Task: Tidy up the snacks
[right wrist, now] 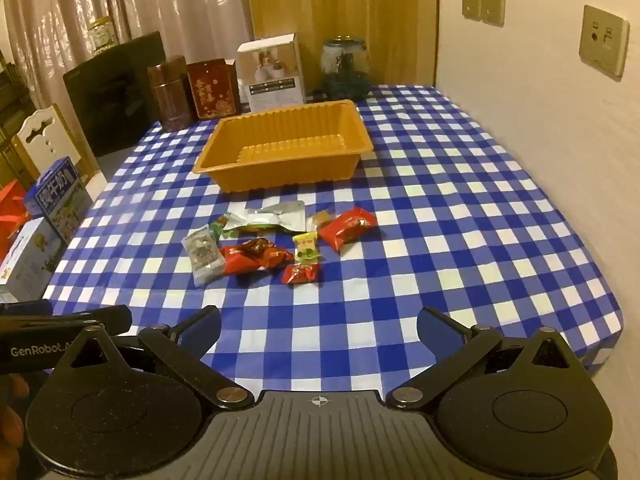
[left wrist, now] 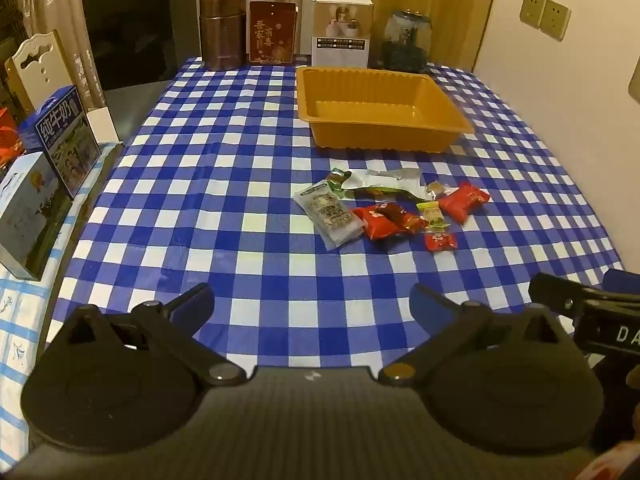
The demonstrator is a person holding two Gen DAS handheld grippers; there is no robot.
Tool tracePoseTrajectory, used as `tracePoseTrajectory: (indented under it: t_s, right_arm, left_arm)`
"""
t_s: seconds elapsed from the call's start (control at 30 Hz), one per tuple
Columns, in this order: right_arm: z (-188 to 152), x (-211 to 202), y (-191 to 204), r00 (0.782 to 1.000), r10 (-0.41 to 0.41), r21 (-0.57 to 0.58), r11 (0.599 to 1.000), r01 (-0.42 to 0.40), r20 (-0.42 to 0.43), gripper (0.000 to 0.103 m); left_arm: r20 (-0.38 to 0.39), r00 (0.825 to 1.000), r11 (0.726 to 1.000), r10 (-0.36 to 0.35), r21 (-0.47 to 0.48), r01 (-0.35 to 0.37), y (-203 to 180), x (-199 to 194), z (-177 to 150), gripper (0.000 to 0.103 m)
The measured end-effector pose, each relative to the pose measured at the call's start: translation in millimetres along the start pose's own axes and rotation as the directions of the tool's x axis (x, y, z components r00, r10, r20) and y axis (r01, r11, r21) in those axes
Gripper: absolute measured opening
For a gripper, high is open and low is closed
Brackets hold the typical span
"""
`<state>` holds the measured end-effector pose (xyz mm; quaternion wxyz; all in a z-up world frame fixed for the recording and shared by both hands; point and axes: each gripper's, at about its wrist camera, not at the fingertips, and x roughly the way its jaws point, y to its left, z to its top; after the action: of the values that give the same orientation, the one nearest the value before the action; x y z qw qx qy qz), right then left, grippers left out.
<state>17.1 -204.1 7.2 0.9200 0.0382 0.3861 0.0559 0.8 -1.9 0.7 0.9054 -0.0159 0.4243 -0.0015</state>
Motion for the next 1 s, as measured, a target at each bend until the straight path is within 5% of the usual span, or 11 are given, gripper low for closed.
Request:
tracePoseTrajectory:
  t_s: [0.1, 1.0]
  right_arm:
    - [-3, -2, 3, 1.000, 0.011, 0.000, 1.000, -0.011, 0.007, 0.103]
    - [0, -11, -2, 1.000, -0.018, -0.011, 1.000, 0.018, 0.001, 0.103]
  left_arm:
    - [0.034, 0.999, 0.999, -0.042, -0.018, 0.042, 4, -10, -1, 0.103]
    - [0.050, 0.998, 0.999, -0.038, -0.008, 0.038, -2, -24, -3, 0.103]
